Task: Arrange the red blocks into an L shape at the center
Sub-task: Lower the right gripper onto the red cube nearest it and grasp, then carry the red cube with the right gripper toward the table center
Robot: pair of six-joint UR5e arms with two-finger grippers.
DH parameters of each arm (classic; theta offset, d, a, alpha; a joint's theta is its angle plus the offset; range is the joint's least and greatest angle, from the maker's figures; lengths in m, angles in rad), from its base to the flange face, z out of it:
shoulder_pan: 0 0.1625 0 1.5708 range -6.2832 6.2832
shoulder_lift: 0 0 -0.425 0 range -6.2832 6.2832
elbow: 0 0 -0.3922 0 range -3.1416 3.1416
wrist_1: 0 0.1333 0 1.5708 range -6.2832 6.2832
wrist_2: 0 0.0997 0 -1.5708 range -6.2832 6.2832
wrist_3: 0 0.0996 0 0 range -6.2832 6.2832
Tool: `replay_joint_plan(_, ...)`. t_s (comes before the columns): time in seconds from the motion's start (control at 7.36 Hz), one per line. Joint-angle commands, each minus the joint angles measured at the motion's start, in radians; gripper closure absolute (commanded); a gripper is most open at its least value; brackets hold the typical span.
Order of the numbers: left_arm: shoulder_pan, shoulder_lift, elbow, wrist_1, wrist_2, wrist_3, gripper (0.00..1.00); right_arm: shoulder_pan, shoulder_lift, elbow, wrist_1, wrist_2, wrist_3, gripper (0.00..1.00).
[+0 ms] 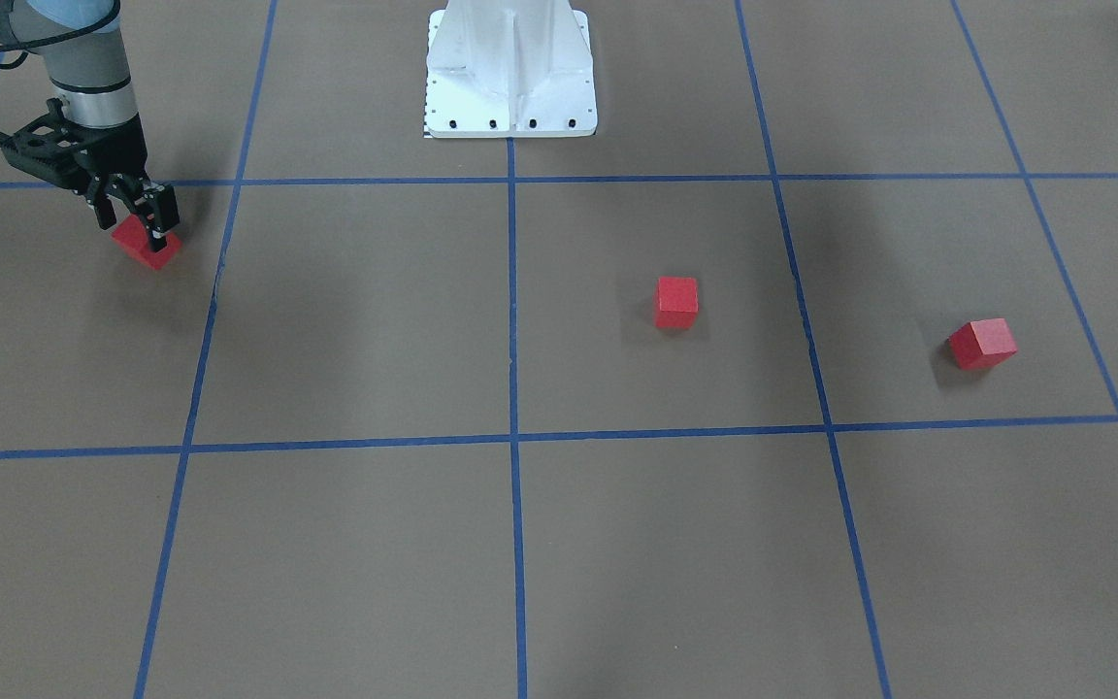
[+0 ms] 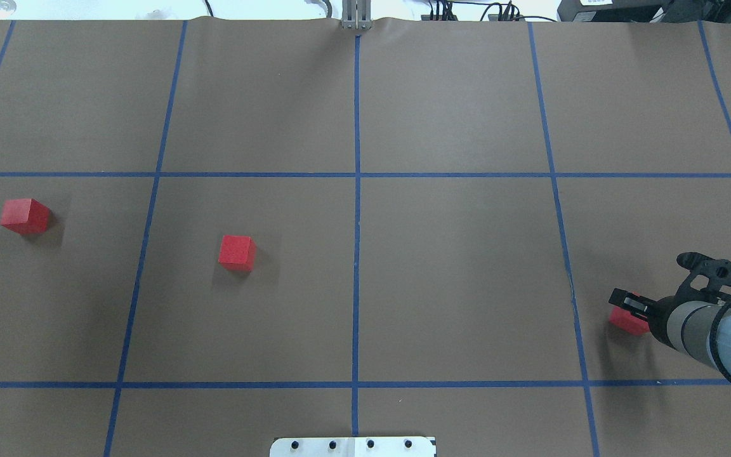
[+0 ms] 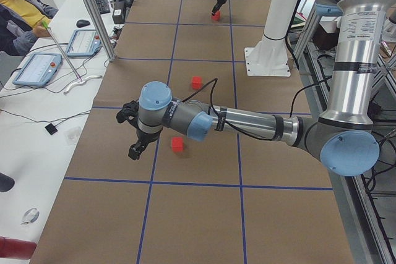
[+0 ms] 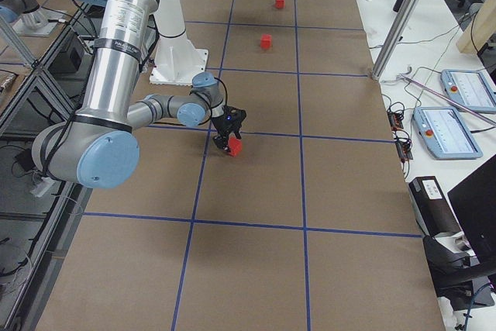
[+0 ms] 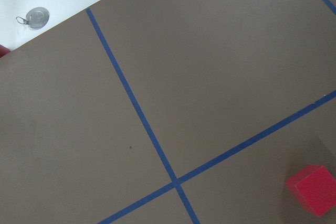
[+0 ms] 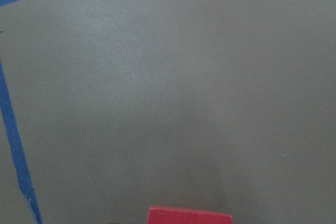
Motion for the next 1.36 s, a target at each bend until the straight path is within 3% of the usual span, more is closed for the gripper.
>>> replay_joint_plan(0.0,0.000,0.000,0.000,0.000,0.000,0.000,0.00,-0.009,0.002,-0.001,0.001,-0.007,-0.007,1.00)
replay_joint_plan(0.27,0.000,0.000,0.002,0.002,0.000,0.002,0.00,0.013,0.003,0.028,0.001,0.000,-0.217,1.00)
replay_joint_plan(0.54,0.000,0.017,-0.006,0.000,0.000,0.000,0.00,0.050,0.084,0.039,0.001,-0.007,-0.468,1.00)
replay_joint_plan(0.95,0.000,0.025,-0.008,0.000,0.000,0.000,0.00,0.066,0.325,0.022,-0.013,0.015,-0.530,1.00)
replay_joint_plan(1.22,0.000,0.026,-0.003,0.000,0.000,0.000,0.00,0.040,0.487,-0.035,-0.128,-0.001,-0.516,1.00)
